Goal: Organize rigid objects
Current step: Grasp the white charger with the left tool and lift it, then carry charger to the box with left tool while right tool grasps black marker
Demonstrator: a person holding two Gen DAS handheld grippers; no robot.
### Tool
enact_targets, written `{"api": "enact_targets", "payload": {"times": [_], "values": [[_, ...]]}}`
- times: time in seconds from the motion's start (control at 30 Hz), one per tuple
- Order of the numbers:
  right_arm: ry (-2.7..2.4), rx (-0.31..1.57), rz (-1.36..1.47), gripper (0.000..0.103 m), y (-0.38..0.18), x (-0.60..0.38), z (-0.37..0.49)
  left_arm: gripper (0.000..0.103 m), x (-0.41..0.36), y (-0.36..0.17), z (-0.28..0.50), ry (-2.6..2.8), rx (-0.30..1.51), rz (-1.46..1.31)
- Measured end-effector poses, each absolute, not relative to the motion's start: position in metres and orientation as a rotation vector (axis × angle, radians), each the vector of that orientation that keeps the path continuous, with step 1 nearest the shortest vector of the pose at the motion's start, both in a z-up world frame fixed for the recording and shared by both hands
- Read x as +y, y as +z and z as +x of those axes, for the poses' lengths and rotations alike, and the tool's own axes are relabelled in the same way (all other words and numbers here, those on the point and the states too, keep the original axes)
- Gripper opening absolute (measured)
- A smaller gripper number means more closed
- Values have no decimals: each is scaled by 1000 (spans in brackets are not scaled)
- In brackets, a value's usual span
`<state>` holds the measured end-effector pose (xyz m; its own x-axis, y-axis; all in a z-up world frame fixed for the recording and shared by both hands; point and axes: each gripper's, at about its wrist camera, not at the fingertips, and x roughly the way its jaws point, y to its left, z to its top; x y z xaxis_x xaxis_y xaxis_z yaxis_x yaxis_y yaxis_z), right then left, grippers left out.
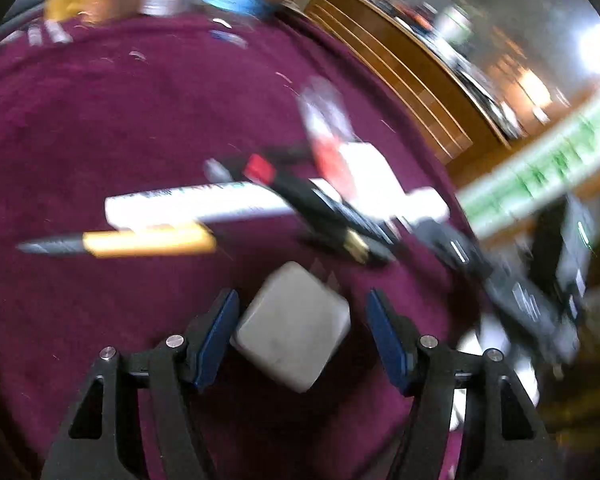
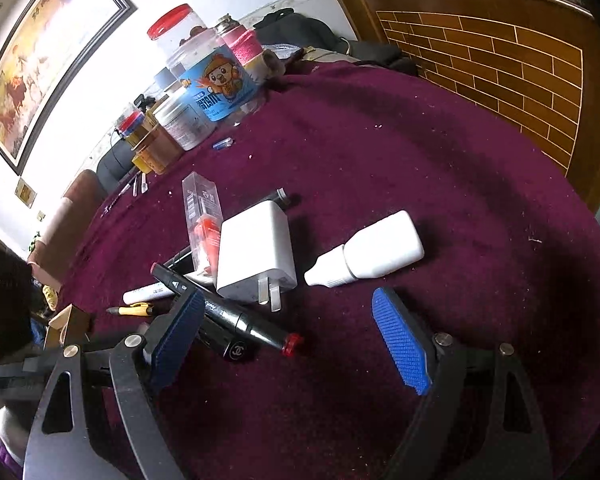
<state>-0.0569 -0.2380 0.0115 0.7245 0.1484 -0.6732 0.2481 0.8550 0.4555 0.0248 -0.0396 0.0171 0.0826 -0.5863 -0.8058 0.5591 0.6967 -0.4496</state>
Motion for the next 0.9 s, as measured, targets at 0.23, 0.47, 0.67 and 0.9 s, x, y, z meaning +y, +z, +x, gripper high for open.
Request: {"api": "enact_targets", "payload": {"times": [0.23, 0.47, 0.67, 0.9], "values": [[-59, 769, 556, 86, 11, -238, -56, 59, -36, 38, -11, -779, 1146, 90], [-62, 769, 556, 86, 11, -238, -56, 60, -58, 28, -33, -601, 1047, 228], [-58, 764, 567, 86, 10, -239, -57, 38, -74, 20, -44, -577, 978, 352], [-55, 760, 575, 86, 9, -241, -59, 38, -22, 57, -64, -594, 945, 197]]}}
